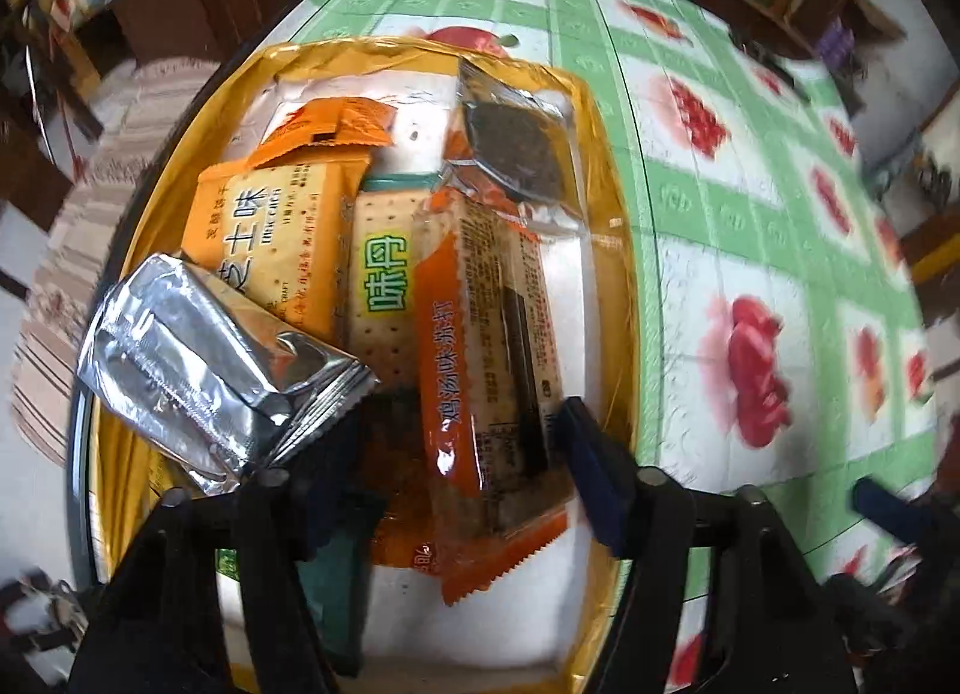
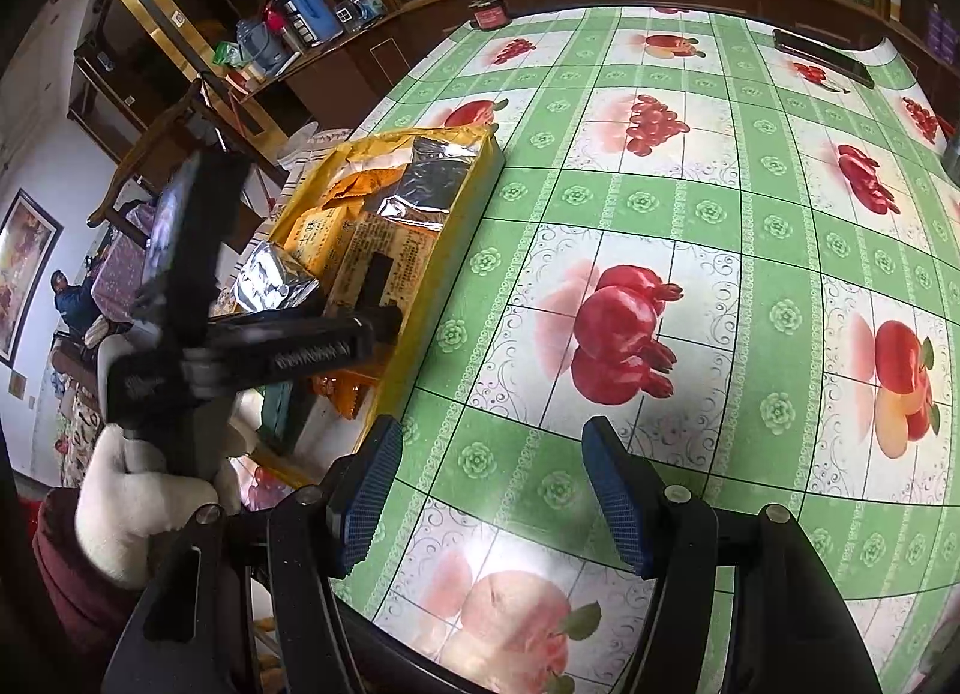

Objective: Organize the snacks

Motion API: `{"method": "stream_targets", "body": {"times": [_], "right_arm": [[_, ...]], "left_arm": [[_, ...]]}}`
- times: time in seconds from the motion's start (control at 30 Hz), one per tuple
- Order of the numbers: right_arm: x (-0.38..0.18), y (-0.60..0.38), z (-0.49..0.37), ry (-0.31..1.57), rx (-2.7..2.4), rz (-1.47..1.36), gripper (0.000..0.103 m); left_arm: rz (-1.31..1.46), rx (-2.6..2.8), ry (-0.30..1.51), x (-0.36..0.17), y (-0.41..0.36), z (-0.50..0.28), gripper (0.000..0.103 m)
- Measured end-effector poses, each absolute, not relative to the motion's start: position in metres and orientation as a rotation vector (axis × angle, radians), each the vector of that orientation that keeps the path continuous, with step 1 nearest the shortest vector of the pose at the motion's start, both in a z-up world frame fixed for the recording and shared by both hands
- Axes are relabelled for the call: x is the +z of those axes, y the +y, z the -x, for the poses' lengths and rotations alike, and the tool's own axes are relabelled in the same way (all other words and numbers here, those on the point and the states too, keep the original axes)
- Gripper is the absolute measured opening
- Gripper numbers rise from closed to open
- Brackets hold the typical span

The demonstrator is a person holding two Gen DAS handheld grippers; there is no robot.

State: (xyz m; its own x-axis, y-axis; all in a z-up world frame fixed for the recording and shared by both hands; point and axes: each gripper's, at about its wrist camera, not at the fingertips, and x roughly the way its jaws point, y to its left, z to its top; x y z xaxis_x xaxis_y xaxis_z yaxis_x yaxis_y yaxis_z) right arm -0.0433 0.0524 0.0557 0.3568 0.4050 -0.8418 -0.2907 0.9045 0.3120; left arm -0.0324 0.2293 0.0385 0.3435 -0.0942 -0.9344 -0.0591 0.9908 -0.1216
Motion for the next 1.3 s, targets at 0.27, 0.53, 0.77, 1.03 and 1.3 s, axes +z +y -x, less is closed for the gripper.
{"method": "stream_targets", "body": {"times": [0.27, 0.53, 0.77, 1.03, 1.3], "right_arm": [[0.045, 0.046, 0.034, 1.145, 0.415, -0.171, 0.064], [0.045, 0.057, 0.035, 1.147, 0.42, -0.161, 0.064], [0.04, 0.067, 0.035, 1.165, 0.428, -0.158, 0.064], [0.042, 0.078, 0.041, 1.161, 0.448, -0.14, 0.064], [0.052, 0.082, 0.053, 1.128, 0.482, -0.094, 0.064]], "left_arm": [[0.283, -0.091, 1.122, 0.089, 0.278, 0.059, 0.063], [0.111, 0.063, 1.151, 0.06, 0.297, 0.039, 0.066], [0.269, -0.103, 1.243, 0.045, 0.281, 0.066, 0.067], [0.228, -0.009, 1.149, 0.073, 0.296, 0.07, 0.072], [-0.02, 0.111, 0.981, 0.102, 0.268, 0.109, 0.072]]}}
